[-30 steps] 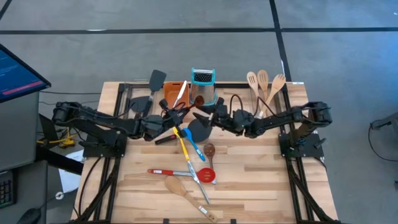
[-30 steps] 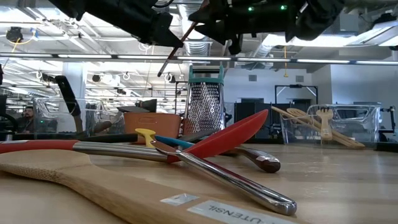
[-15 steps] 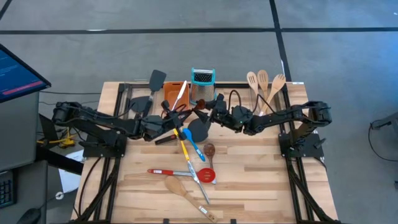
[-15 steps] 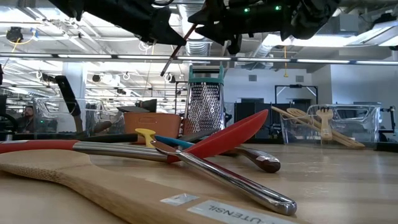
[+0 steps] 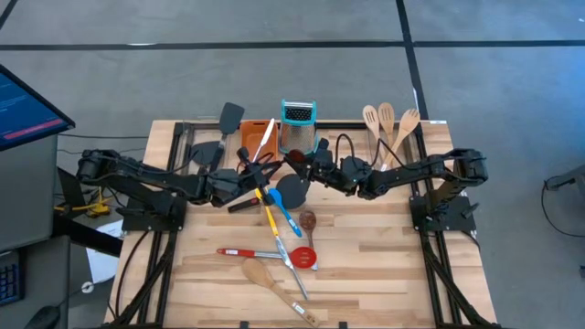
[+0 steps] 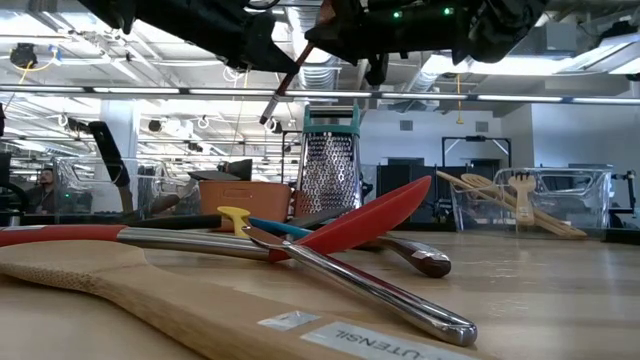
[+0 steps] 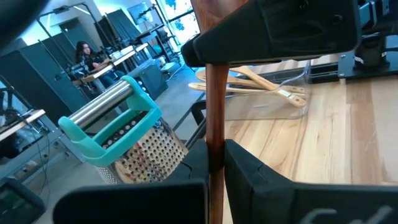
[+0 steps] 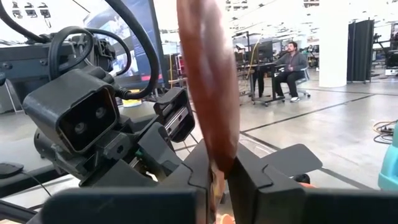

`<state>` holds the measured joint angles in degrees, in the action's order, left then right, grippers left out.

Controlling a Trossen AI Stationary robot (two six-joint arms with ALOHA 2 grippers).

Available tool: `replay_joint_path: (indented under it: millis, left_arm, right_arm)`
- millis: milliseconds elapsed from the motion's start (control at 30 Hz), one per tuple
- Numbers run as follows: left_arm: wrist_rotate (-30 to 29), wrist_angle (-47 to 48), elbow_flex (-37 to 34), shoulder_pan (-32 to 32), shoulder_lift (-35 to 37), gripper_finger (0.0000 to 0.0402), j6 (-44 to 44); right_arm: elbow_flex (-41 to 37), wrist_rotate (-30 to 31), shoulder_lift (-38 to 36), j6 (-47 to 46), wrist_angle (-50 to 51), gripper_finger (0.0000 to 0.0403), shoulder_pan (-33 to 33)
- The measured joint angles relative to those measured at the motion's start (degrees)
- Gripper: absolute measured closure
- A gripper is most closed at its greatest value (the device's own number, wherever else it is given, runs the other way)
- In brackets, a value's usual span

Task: Pick & Place Kitchen Items
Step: Put the left dark brown wooden spoon into the right transparent bin

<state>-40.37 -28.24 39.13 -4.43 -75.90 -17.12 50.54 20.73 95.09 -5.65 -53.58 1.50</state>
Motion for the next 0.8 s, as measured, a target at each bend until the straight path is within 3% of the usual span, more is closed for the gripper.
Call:
replay_joint_path:
  millis: [800]
  left_arm:
    - [-1.3,-0.3,0.0,0.0,1.5,0.0373,-0.2]
  right_arm:
    - [0.0,-0.1,-0.9,1.3,-0.1,0.0382,0.0]
